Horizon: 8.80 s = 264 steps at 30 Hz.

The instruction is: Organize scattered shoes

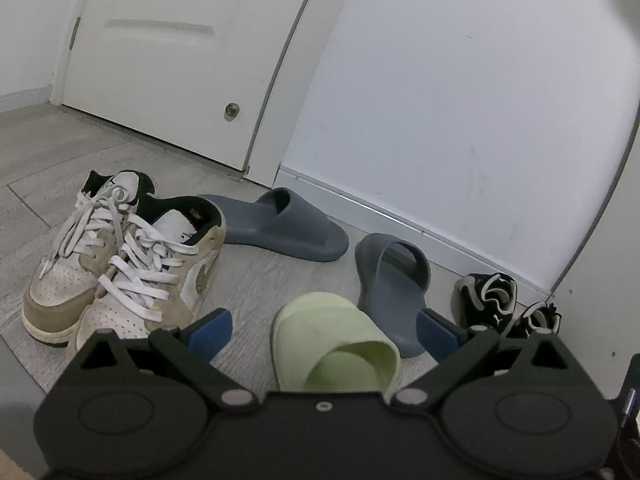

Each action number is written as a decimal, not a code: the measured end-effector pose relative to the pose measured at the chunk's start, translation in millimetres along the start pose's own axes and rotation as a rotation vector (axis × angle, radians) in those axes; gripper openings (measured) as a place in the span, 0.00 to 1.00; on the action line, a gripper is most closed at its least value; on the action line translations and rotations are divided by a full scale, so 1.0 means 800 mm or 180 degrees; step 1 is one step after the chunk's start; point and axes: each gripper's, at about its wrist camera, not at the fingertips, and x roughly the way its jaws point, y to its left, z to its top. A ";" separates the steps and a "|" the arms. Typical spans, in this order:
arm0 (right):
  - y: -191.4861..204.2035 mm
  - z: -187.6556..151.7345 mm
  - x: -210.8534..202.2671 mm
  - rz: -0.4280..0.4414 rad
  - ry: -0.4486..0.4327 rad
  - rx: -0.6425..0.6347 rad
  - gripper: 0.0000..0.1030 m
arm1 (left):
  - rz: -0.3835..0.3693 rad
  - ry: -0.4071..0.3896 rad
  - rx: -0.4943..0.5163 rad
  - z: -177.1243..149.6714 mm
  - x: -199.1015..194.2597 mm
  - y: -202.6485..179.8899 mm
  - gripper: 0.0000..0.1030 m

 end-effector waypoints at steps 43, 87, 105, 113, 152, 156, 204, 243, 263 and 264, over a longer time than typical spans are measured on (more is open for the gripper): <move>0.170 -0.108 -0.073 0.1716 -0.0156 -0.1900 1.00 | 0.0650 -0.0394 0.0068 0.078 -0.014 0.087 0.98; 0.316 -0.162 0.006 0.0997 -0.0050 -0.2270 0.98 | 0.0186 -0.0612 -0.0762 0.065 -0.014 0.135 0.99; 0.200 -0.027 -0.101 0.1334 -0.1073 -0.1248 0.98 | 0.0114 -0.0632 -0.0662 0.065 -0.012 0.134 0.99; 0.072 0.019 -0.107 0.0562 -0.1223 -0.1540 0.98 | 0.0121 -0.0615 -0.0355 0.063 -0.012 0.112 0.99; 0.030 -0.014 -0.078 0.0949 -0.0132 -0.0860 1.00 | 0.0011 -0.0651 0.0388 0.034 -0.052 0.043 0.99; 0.061 -0.048 -0.061 0.1533 0.0332 -0.0936 1.00 | -0.0010 -0.0660 0.0427 0.032 -0.054 0.039 0.99; -0.061 -0.012 -0.053 -0.0162 0.0214 -0.0158 0.21 | 0.0032 -0.0559 0.0451 0.035 -0.023 0.042 0.99; 0.029 0.019 0.005 0.0872 0.0463 -0.1122 0.76 | 0.0081 -0.0472 0.0213 0.033 -0.018 0.048 0.99; 0.046 -0.069 -0.083 0.1283 0.1214 -0.0783 0.90 | 0.0063 -0.0385 0.0391 0.030 -0.011 0.036 0.99; 0.051 -0.070 -0.087 0.1293 0.1238 -0.0941 0.90 | 0.0060 -0.0362 0.0409 0.030 -0.010 0.035 0.99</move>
